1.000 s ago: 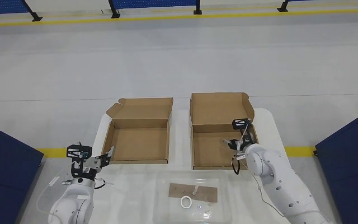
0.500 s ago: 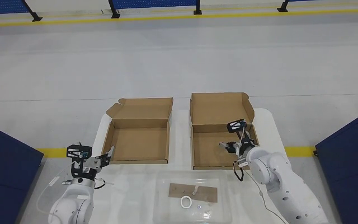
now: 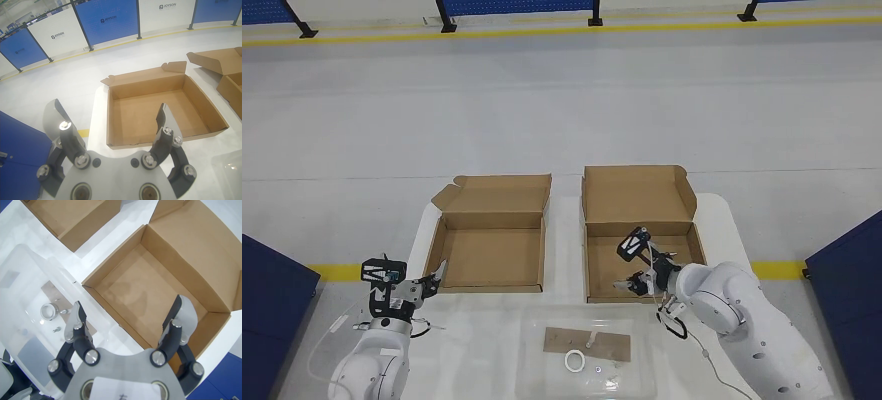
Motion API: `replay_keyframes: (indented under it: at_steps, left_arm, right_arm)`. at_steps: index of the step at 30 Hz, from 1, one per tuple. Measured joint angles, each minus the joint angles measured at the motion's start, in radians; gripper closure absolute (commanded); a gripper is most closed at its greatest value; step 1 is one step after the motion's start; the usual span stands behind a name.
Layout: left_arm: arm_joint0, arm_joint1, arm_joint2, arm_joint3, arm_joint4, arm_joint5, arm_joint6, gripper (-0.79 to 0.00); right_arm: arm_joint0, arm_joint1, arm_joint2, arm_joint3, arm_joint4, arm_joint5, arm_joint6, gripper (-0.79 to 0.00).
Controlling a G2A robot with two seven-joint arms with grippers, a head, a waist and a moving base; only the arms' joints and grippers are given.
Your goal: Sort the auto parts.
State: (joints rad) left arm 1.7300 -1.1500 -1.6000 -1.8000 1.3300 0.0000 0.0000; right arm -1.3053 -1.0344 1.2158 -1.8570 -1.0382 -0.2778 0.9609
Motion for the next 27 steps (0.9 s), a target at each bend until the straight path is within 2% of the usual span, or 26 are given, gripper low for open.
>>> replay_keyframes:
  at_steps: [5, 8, 17, 19, 27]
  left_arm:
    - [0.000, 0.000, 0.000, 0.000, 0.000, 0.000, 0.000, -0.785]
    - [0.000, 0.000, 0.000, 0.000, 0.000, 0.000, 0.000, -0.785]
    - [0.000, 0.000, 0.000, 0.000, 0.000, 0.000, 0.000, -0.785]
    - [0.000, 0.000, 0.000, 0.000, 0.000, 0.000, 0.000, -0.785]
    - [0.000, 0.000, 0.000, 0.000, 0.000, 0.000, 0.000, -0.785]
  right_arm:
    - [-0.001, 0.000, -0.001, -0.002, -0.002, -0.002, -0.001, -0.785]
    - [-0.010, 0.004, -0.020, -0.054, -0.053, -0.046, 0.017, -0.785]
    - [-0.008, 0.017, -0.045, -0.161, 0.054, -0.228, 0.227, -0.785]
    - [-0.003, 0.018, -0.045, -0.159, 0.100, -0.234, 0.243, -0.785]
    - [-0.005, 0.018, -0.047, -0.162, 0.084, -0.234, 0.240, -0.785]
